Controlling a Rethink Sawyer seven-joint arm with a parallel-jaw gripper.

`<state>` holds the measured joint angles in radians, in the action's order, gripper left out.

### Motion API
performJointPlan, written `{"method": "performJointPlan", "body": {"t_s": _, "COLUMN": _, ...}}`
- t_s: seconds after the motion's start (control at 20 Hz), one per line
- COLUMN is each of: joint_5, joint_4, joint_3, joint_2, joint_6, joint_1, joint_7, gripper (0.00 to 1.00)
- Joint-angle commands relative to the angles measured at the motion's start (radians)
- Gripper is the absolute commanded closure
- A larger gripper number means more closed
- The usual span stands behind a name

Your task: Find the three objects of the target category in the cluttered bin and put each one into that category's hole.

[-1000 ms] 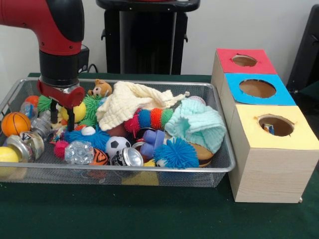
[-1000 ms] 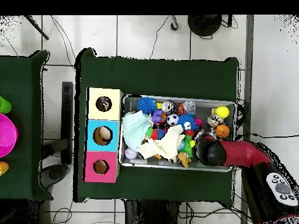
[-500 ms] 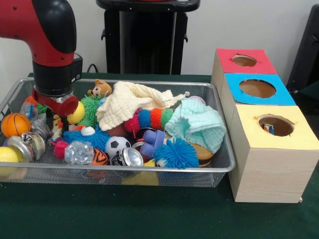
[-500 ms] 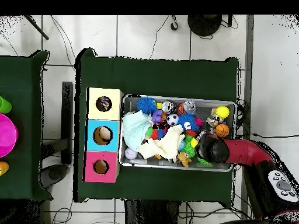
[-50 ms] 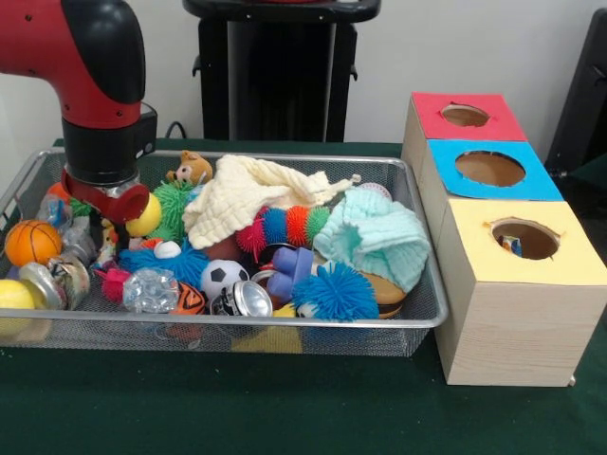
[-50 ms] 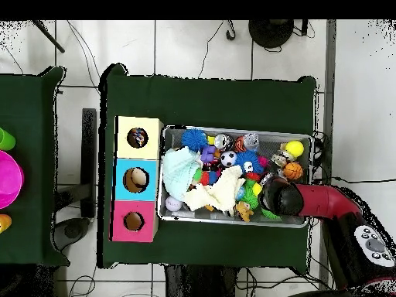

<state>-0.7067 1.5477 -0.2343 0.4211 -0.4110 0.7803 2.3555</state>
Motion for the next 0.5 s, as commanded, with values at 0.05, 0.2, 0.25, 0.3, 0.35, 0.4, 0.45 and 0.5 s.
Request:
{"method": "performJointPlan", "body": {"t_s": 0.05, "joint_5": -0.138, "joint_4": -0.113, "joint_3": -0.059, "joint_2": -0.152, "joint_6": 0.085, "joint_1": 0.000, "joint_7": -0.185, "gripper": 1.00}}
{"method": "performJointPlan", "body": {"t_s": 0.2, "joint_5": -0.134, "joint_4": -0.106, "joint_3": -0.061, "joint_2": -0.149, "joint_6": 0.089, "joint_1": 0.003, "joint_7": -0.175, "gripper": 1.00}}
{"method": "performJointPlan", "body": {"t_s": 0.25, "joint_5": -0.124, "joint_4": -0.097, "joint_3": -0.067, "joint_2": -0.136, "joint_6": 0.075, "joint_1": 0.006, "joint_7": -0.179, "gripper": 1.00}}
{"method": "performJointPlan", "body": {"t_s": 0.3, "joint_5": -0.113, "joint_4": -0.087, "joint_3": -0.072, "joint_2": -0.124, "joint_6": 0.062, "joint_1": 0.009, "joint_7": -0.184, "gripper": 1.00}}
{"method": "performJointPlan", "body": {"t_s": 0.35, "joint_5": -0.105, "joint_4": -0.074, "joint_3": -0.071, "joint_2": -0.106, "joint_6": 0.056, "joint_1": 0.005, "joint_7": -0.175, "gripper": 1.00}}
{"method": "performJointPlan", "body": {"t_s": 0.4, "joint_5": -0.100, "joint_4": -0.057, "joint_3": -0.066, "joint_2": -0.084, "joint_6": 0.055, "joint_1": 0.002, "joint_7": -0.166, "gripper": 1.00}}
{"method": "performJointPlan", "body": {"t_s": 0.45, "joint_5": -0.091, "joint_4": -0.038, "joint_3": -0.066, "joint_2": -0.056, "joint_6": 0.046, "joint_1": -0.001, "joint_7": -0.162, "gripper": 1.00}}
{"method": "performJointPlan", "body": {"t_s": 0.5, "joint_5": -0.081, "joint_4": -0.020, "joint_3": -0.065, "joint_2": -0.028, "joint_6": 0.036, "joint_1": -0.005, "joint_7": -0.158, "gripper": 1.00}}
